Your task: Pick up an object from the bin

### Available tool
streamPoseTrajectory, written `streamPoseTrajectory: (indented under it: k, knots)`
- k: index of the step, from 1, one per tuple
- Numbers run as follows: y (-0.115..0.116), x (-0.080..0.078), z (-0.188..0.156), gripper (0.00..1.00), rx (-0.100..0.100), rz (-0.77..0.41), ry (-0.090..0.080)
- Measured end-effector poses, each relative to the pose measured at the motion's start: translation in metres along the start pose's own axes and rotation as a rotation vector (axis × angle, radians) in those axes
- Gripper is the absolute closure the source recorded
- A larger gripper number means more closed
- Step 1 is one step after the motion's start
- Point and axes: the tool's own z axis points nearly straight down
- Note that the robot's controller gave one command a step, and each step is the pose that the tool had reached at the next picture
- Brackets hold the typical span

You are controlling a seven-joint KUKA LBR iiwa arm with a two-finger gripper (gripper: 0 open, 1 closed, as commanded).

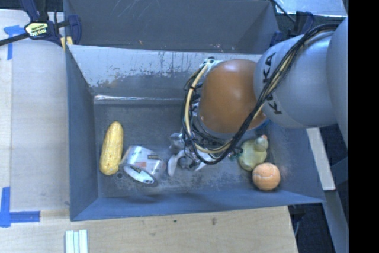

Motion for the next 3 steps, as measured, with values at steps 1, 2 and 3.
streamPoseTrajectory:
  k: [1, 2, 3]
  knots:
    - [0.0, 0.0, 0.0, 1.0, 0.0, 0.0, 0.0]
    - [0.003, -0.009, -0.168, 1.0, 0.002, 0.018, -0.007]
    - [0.003, -0.008, -0.167, 1.0, 0.001, 0.019, -0.005]
